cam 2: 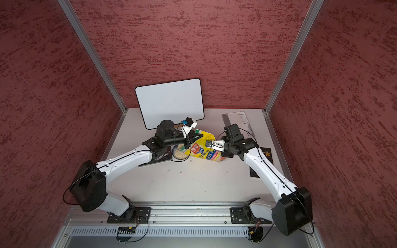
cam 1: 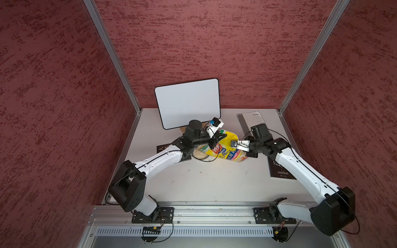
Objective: Pour the oats into the breakfast bowl
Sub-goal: Pour the oats into the bowl.
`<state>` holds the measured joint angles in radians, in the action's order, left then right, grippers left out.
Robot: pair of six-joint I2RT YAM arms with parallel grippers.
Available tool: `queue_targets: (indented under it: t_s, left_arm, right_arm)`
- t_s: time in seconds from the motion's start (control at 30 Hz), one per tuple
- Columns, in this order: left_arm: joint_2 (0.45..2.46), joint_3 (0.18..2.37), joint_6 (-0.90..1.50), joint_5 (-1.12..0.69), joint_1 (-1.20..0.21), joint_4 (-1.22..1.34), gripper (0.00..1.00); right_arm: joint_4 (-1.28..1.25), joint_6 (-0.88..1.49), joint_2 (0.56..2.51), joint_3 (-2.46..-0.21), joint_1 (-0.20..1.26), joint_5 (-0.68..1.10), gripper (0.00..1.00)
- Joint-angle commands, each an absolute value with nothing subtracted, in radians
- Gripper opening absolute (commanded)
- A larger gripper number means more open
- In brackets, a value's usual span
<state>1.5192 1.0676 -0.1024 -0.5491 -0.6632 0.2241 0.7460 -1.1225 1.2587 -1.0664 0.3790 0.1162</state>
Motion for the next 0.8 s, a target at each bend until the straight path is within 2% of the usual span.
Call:
queue_targets:
  t_s: [0.0, 0.13, 0.43, 0.77]
  left_arm:
    - [1.515, 1.142, -0.11, -0.579, -0.67, 0.354, 0.06]
    - [1.531, 1.153, -0.109, -0.584, -0.669, 0.362, 0.06]
    - [1.533, 1.162, -0.109, -0.594, -0.67, 0.356, 0.06]
    - [1.551, 1.171, -0.116, -0.593, -0.668, 0.364, 0.06]
  right_arm:
    - [0.698, -1.087, 1.238, -1.063, 0.349, 0.125, 0.07]
    - [0.701, -1.079, 1.231, -1.061, 0.339, 0.142, 0.16]
    - [0.763, -1.067, 1.211, -1.123, 0.319, 0.232, 0.46]
    - [0.777, -1.014, 1.188, -1.212, 0.319, 0.331, 0.73]
